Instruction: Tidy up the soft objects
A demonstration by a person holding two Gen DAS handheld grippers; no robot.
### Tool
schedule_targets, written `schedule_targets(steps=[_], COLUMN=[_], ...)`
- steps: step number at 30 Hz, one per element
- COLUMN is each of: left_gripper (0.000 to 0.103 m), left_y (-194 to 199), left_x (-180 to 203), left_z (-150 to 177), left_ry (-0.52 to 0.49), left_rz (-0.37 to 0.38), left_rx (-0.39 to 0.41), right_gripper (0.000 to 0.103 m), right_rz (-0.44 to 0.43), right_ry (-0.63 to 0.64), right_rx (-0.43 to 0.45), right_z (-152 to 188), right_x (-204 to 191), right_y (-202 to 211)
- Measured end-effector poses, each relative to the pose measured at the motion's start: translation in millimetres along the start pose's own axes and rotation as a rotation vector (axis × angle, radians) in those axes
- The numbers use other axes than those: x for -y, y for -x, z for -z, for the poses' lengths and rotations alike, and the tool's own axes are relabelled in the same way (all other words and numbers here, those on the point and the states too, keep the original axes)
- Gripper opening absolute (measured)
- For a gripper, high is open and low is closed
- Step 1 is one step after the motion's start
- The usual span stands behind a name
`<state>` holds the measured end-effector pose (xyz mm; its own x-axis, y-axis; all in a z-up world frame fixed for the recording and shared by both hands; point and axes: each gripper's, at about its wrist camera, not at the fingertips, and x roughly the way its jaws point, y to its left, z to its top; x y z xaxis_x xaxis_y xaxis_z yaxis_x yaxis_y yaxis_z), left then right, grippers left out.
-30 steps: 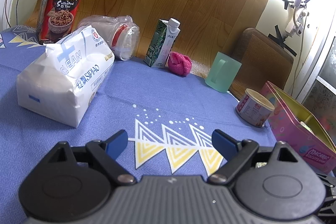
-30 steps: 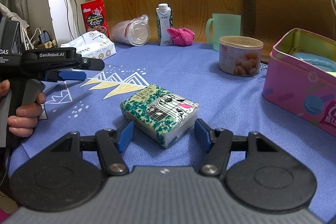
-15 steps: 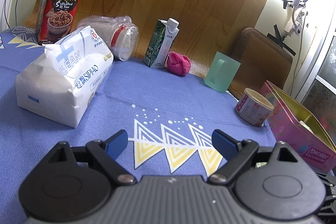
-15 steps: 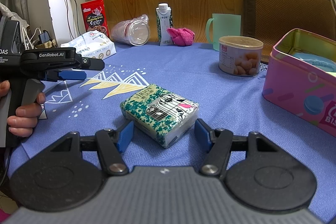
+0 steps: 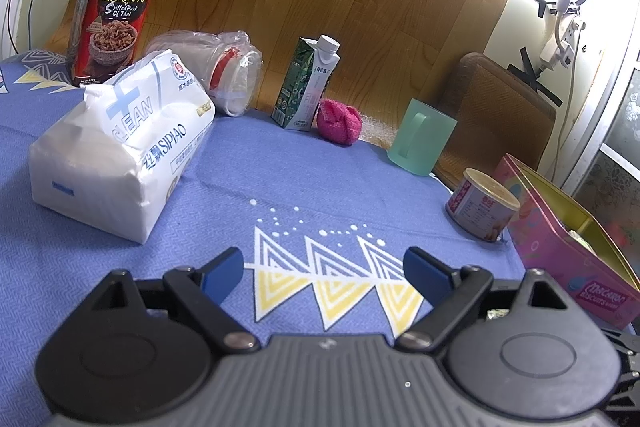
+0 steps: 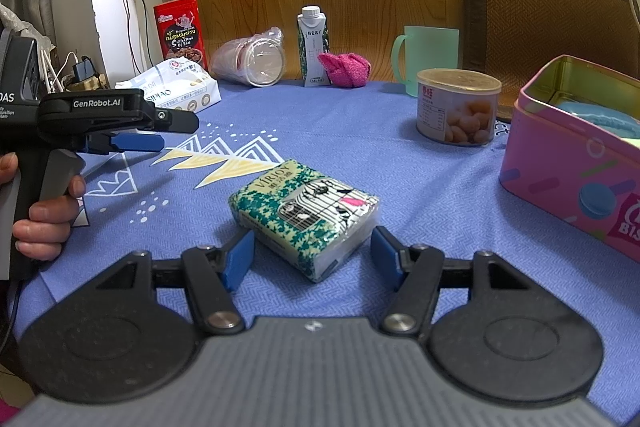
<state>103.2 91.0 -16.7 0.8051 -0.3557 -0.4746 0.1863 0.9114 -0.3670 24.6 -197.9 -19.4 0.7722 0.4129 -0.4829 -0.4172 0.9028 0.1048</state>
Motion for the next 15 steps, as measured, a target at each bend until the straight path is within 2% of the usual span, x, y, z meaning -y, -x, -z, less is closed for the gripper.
schedule_targets(steps=[15], left_gripper=[0.09], left_y=[0.0], left_x=[1.2], left_z=[0.1], left_ry=[-0.002], left_rz=[-0.001], left_rx=[-0.001], right_gripper=[0.069], right_rz=[0.002], right_ry=[-0.001], right_rx=[0.0], right_z=[0.0], right_x=[-0.6], right_y=[-0.1])
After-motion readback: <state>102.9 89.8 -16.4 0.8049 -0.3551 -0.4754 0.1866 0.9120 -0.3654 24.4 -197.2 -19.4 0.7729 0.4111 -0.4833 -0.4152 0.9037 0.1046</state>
